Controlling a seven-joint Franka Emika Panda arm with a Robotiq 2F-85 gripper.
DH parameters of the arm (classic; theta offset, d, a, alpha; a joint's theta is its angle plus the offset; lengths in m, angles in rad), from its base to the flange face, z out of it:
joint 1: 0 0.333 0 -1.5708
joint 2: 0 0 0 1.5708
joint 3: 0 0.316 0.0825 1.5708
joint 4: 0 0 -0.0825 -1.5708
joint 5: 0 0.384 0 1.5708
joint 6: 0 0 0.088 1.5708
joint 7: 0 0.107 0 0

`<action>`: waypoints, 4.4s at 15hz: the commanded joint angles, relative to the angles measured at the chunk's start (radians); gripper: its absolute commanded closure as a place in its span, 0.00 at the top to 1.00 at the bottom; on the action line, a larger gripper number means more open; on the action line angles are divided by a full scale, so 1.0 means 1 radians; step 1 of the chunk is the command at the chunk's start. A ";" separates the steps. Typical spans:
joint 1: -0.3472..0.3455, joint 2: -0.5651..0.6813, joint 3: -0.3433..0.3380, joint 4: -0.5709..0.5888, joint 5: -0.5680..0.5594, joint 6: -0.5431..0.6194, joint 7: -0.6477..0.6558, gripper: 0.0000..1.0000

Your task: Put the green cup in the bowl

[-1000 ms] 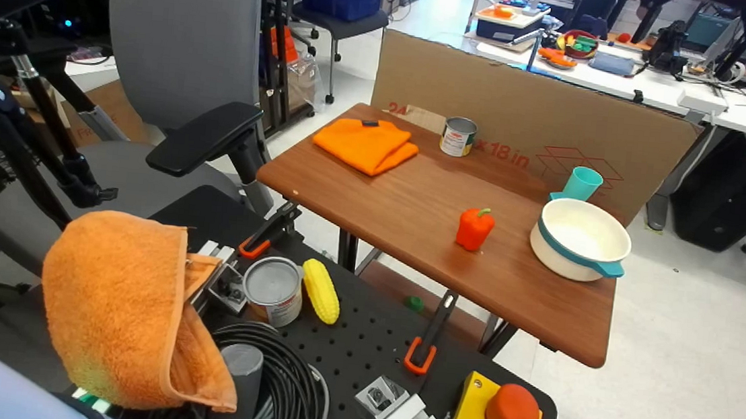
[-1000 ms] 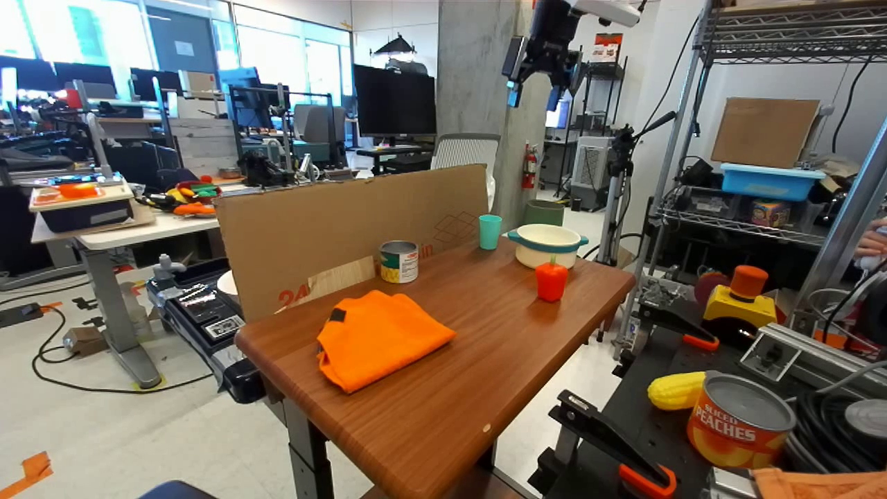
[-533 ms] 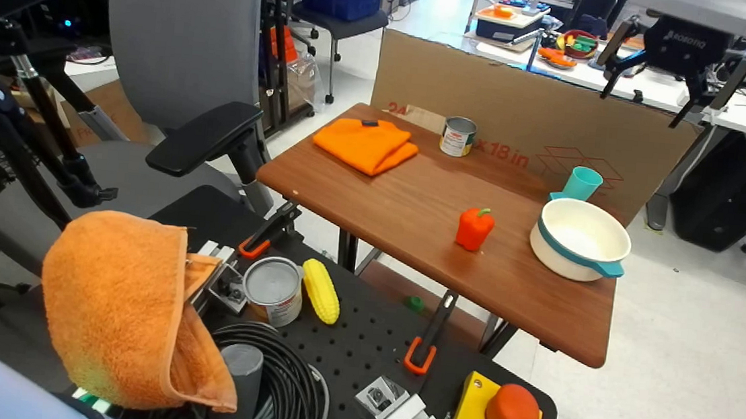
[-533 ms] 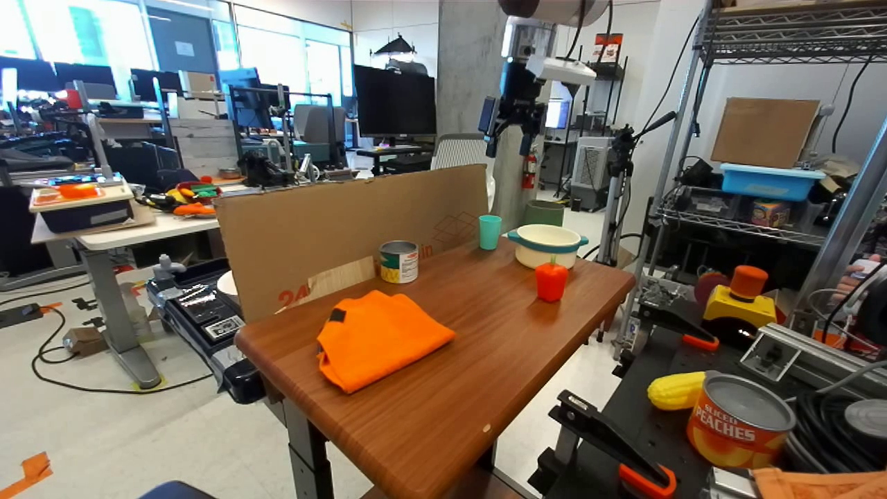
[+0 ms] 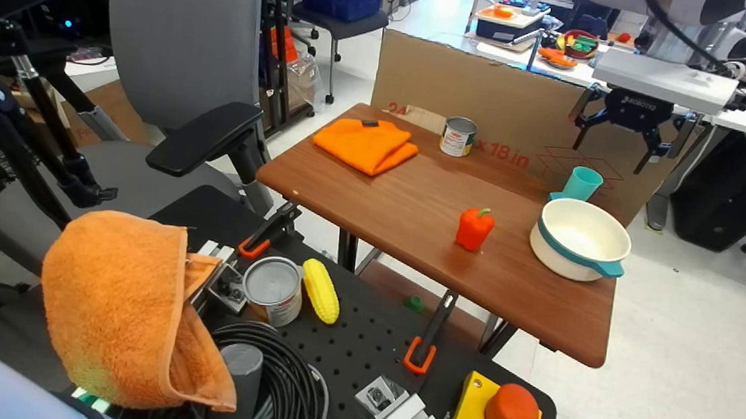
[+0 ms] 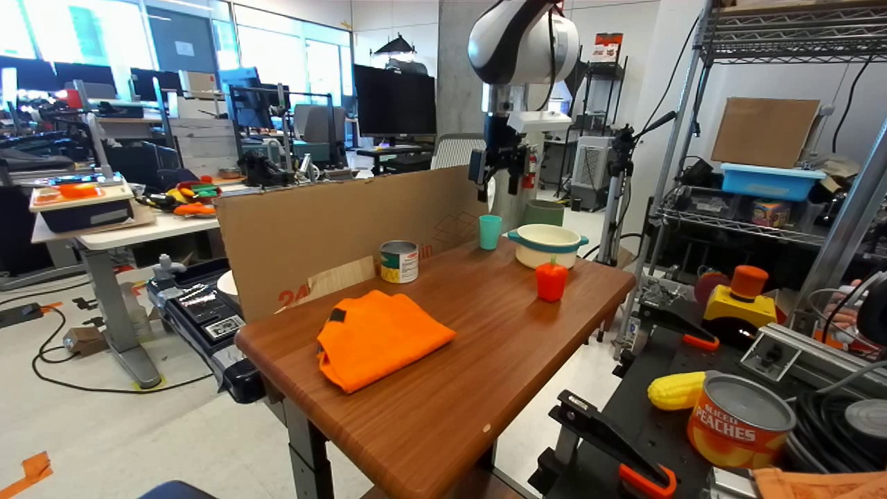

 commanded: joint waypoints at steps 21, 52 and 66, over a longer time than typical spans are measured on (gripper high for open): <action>-0.026 0.169 0.030 0.313 -0.093 -0.261 -0.039 0.12; -0.011 -0.207 -0.007 -0.356 -0.249 -0.089 -0.029 0.12; -0.007 -0.052 -0.016 -0.205 -0.251 -0.113 0.036 0.12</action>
